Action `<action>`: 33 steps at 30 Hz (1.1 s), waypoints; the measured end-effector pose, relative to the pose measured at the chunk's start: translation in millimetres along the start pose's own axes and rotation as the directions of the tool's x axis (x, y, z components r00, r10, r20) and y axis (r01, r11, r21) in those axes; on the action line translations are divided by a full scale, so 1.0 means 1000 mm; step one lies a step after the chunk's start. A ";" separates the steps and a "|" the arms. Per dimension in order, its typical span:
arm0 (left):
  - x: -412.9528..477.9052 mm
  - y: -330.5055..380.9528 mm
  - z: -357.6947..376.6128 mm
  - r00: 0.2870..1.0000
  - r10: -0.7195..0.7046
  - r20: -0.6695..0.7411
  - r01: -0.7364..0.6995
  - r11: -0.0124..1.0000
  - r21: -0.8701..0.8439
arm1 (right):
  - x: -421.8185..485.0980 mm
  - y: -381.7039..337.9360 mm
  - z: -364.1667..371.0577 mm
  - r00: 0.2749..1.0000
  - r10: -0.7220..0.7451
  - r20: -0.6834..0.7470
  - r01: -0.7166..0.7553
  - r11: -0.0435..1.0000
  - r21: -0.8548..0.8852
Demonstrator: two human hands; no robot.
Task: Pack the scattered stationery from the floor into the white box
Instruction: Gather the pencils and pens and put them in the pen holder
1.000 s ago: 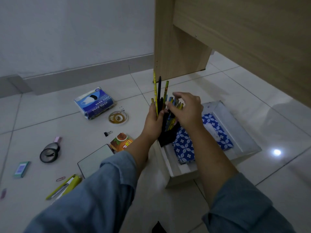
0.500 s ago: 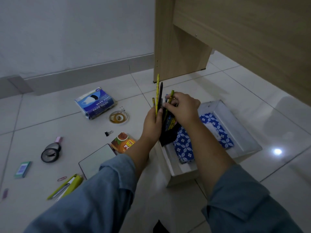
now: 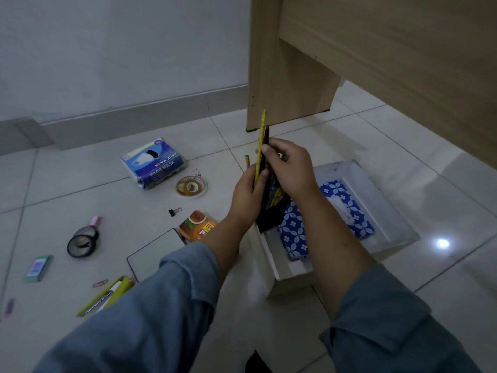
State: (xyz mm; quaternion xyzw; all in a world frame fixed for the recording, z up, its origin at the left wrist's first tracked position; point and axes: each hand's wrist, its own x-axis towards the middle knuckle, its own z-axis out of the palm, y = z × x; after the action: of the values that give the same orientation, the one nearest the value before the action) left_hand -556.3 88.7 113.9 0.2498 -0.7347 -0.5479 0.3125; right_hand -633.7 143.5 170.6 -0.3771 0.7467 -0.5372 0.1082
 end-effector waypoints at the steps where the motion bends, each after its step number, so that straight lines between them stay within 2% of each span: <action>1: 0.001 0.000 0.000 1.000 -0.007 0.007 0.007 1.000 0.003 | 0.001 -0.001 0.000 1.000 0.005 -0.001 -0.005 1.000 -0.002; 4: 0.002 0.004 0.001 0.999 0.027 0.029 -0.029 0.999 0.043 | 0.002 0.000 -0.004 1.000 0.004 -0.029 -0.005 1.000 -0.011; 6: 0.005 0.004 0.002 0.995 0.093 0.035 -0.097 0.982 0.163 | 0.002 0.002 -0.006 0.999 -0.013 -0.042 0.012 1.000 -0.020; 9: 0.008 0.002 0.004 0.993 0.084 -0.078 -0.042 0.898 0.437 | 0.004 0.005 -0.010 0.988 -0.035 -0.154 0.044 0.997 0.062; 11: 0.007 0.003 0.004 0.985 0.114 -0.131 -0.042 0.890 0.454 | 0.005 0.008 -0.013 0.970 -0.043 -0.240 0.072 0.991 0.114; 13: 0.007 0.003 0.001 0.978 0.154 -0.138 -0.087 0.911 0.403 | 0.005 0.012 -0.014 0.961 -0.049 -0.273 0.089 0.987 0.133; 15: 0.007 0.005 -0.002 0.974 0.168 -0.152 -0.120 0.952 0.282 | 0.004 0.014 -0.012 0.964 -0.065 -0.258 0.099 0.987 0.123; 18: 0.007 0.009 -0.006 0.978 0.111 -0.176 -0.100 0.992 0.071 | -0.003 0.020 -0.006 0.968 -0.149 -0.200 0.150 0.989 -0.011; 23: 0.006 0.017 -0.007 0.976 0.042 -0.215 -0.070 0.990 -0.123 | -0.016 0.030 -0.002 0.942 -0.247 -0.226 0.215 0.964 -0.157; 25: 0.006 0.021 -0.008 0.971 0.029 -0.238 -0.065 0.987 -0.147 | -0.019 0.034 -0.001 0.949 -0.247 -0.196 0.187 0.941 -0.281; 28: 0.004 0.025 -0.009 0.957 -0.006 -0.289 -0.055 0.978 -0.202 | -0.021 0.044 0.002 0.965 -0.222 -0.143 0.122 0.855 -0.504; 31: -0.001 0.026 -0.009 0.959 -0.017 -0.284 -0.064 0.959 -0.276 | -0.024 0.047 0.004 0.971 -0.194 -0.143 0.090 0.843 -0.531; 33: -0.005 0.024 -0.006 0.966 0.004 -0.260 -0.068 0.969 -0.237 | -0.025 0.047 0.005 0.971 -0.190 -0.143 0.089 0.847 -0.524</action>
State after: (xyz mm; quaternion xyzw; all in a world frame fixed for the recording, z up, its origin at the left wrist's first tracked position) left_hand -549.0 95.4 137.6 0.2651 -0.6195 -0.5910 0.4435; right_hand -634.5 163.2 121.1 -0.3929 0.8400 -0.3585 -0.1074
